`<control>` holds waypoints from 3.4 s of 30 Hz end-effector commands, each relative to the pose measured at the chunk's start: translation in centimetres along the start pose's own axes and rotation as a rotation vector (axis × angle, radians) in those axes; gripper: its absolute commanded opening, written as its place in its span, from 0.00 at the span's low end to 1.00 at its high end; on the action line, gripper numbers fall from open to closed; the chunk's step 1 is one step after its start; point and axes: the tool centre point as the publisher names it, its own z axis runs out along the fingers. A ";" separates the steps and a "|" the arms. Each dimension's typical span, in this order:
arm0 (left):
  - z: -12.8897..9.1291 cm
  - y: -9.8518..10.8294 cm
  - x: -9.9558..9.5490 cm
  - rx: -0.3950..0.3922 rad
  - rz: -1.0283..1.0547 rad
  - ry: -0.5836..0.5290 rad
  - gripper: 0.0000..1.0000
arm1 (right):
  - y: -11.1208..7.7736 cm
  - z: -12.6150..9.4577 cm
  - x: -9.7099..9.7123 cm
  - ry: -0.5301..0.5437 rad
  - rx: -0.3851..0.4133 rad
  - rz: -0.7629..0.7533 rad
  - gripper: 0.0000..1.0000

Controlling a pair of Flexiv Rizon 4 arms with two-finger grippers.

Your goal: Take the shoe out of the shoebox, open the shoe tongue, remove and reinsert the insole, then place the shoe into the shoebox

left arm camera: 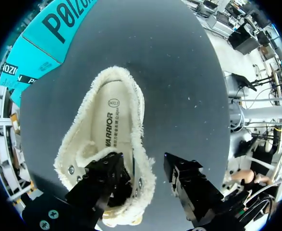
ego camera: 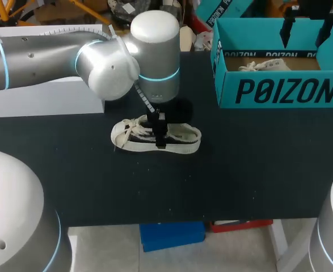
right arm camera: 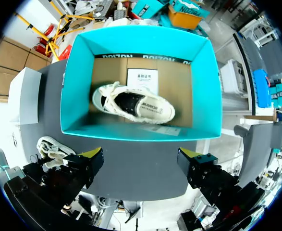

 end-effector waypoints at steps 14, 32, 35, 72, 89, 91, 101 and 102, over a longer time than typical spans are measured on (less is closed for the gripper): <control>-11.4 9.5 -0.7 0.358 0.309 0.448 1.00 | 0.0 0.0 0.0 0.001 0.000 0.000 1.00; -11.3 10.2 -0.2 0.327 0.332 0.418 1.00 | 0.0 0.0 0.0 0.001 0.000 0.000 1.00; -12.0 11.2 -0.8 0.356 0.256 0.288 1.00 | 0.0 0.0 0.0 0.001 0.000 0.000 1.00; -10.3 14.8 -0.6 0.604 0.132 -0.068 1.00 | 0.0 0.0 0.0 0.001 0.000 0.000 1.00; -9.9 16.5 -1.2 0.613 0.123 -0.103 1.00 | 0.0 0.0 0.0 0.001 0.000 0.000 1.00; -9.9 16.5 -1.2 0.613 0.123 -0.103 1.00 | 0.0 0.0 0.0 0.001 0.000 0.000 1.00; -9.9 16.5 -1.2 0.613 0.123 -0.103 1.00 | 0.0 0.0 0.0 0.001 0.000 0.000 1.00; -9.9 16.5 -1.2 0.613 0.123 -0.103 1.00 | 0.0 0.0 0.0 0.001 0.000 0.000 1.00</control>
